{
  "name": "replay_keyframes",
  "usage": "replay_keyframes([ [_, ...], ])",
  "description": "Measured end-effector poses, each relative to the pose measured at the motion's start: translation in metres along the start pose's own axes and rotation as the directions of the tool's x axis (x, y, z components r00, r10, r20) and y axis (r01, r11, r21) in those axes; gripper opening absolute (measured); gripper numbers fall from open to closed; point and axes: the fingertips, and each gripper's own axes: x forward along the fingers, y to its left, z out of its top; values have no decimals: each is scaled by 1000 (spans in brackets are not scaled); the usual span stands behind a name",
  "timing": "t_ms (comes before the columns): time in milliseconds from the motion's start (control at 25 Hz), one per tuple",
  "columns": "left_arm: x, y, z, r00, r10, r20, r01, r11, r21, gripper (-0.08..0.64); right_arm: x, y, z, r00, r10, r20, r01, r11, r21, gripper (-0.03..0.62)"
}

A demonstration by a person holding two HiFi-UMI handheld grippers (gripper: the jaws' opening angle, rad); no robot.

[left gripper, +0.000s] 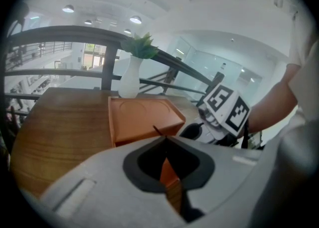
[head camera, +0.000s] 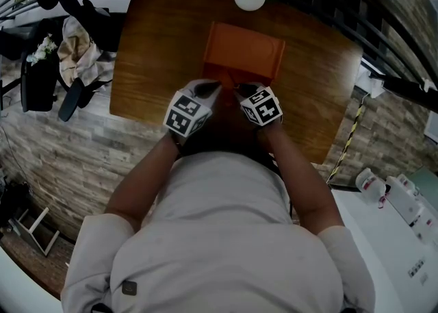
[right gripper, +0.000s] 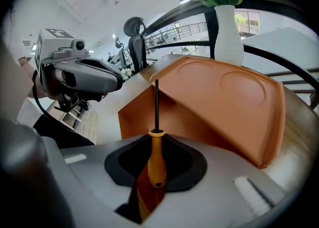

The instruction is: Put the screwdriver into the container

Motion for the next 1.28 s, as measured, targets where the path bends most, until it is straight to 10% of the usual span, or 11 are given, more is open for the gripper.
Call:
replay_keyframes([
  [1280,-7,15,-15,1000,-10,-8,10,1000,-26,5,40,-8,-6,993,-65,-101,68,997,23,91],
])
